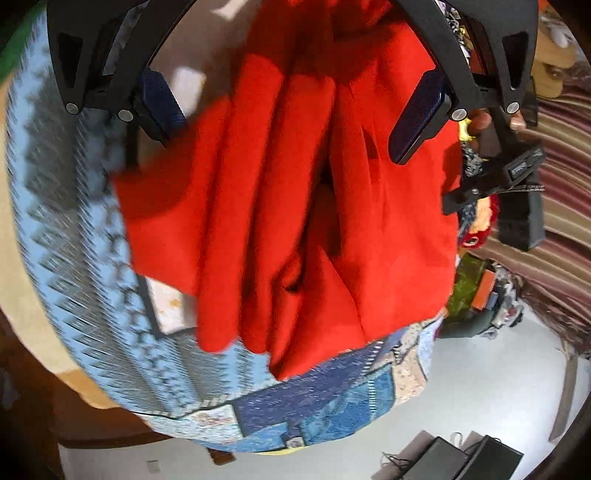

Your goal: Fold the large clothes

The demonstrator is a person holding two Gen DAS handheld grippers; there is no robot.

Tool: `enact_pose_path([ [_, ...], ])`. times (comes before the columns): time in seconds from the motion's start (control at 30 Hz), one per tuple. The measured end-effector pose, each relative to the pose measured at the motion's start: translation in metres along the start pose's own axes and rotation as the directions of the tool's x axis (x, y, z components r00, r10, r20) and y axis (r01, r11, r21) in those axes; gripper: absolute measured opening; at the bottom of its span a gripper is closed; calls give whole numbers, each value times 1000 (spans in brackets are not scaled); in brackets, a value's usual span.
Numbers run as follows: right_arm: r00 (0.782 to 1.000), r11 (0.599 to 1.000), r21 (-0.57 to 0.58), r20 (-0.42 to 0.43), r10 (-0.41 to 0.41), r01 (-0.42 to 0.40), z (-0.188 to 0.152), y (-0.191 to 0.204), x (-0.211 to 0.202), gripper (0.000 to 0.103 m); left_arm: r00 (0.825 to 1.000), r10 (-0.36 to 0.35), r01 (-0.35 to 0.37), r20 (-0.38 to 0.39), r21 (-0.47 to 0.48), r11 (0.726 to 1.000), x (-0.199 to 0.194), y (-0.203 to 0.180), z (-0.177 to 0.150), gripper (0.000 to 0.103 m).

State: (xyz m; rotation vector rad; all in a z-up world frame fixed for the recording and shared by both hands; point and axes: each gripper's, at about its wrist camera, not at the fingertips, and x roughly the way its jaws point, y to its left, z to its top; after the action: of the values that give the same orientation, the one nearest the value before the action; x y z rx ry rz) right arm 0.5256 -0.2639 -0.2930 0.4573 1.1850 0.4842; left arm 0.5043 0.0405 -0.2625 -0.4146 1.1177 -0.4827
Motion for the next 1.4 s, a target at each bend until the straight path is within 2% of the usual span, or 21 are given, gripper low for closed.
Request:
enact_pose_path([
  [0.13, 999, 999, 3, -2, 34, -34, 13, 3, 15, 103, 1000, 9, -10, 19, 58, 998, 9, -16, 7, 91],
  [0.23, 1000, 1000, -16, 17, 17, -17, 20, 9, 19, 96, 998, 47, -51, 41, 103, 993, 10, -27, 7, 79],
  [0.3, 1000, 1000, -25, 25, -8, 9, 20, 12, 19, 80, 996, 61, -69, 60, 128, 989, 5, -32, 3, 68],
  [0.33, 1000, 1000, -30, 29, -9, 10, 20, 14, 17, 75, 996, 57, -66, 73, 137, 988, 0, -33, 1, 58],
  [0.37, 999, 999, -37, 34, -13, 15, 19, 16, 16, 62, 995, 54, -66, 83, 141, 988, -6, -33, -2, 50],
  [0.4, 999, 999, -44, 40, -10, 12, 17, 18, 12, 50, 994, 54, -68, 95, 150, 986, -13, -35, -5, 47],
  [0.5, 998, 997, -70, 55, 29, -25, 15, 33, -3, 28, 989, 77, -98, 126, 171, 980, -37, -40, -17, 39],
  [0.7, 995, 974, -222, 87, 56, -36, 3, 109, -25, 24, 970, 95, -136, 224, 174, 975, -104, -44, -38, 35],
  [0.83, 989, 958, -278, 106, 108, -75, -4, 160, -35, 23, 941, 104, -158, 322, 146, 977, -172, -35, -47, 34],
  [1.0, 979, 922, -367, 110, 173, -122, -6, 245, -29, 23, 891, 153, -215, 428, 98, 972, -255, -8, -57, 34],
  [1.1, 974, 898, -414, 92, 206, -151, -7, 299, -10, 23, 860, 195, -246, 472, 50, 968, -298, 19, -66, 34],
  [1.2, 972, 880, -440, 63, 228, -179, -9, 339, 16, 23, 839, 239, -271, 489, -6, 963, -328, 50, -68, 34],
  [1.4, 969, 868, -437, -35, 245, -235, -5, 405, 104, 23, 829, 319, -286, 460, -142, 948, -363, 134, -63, 35],
])
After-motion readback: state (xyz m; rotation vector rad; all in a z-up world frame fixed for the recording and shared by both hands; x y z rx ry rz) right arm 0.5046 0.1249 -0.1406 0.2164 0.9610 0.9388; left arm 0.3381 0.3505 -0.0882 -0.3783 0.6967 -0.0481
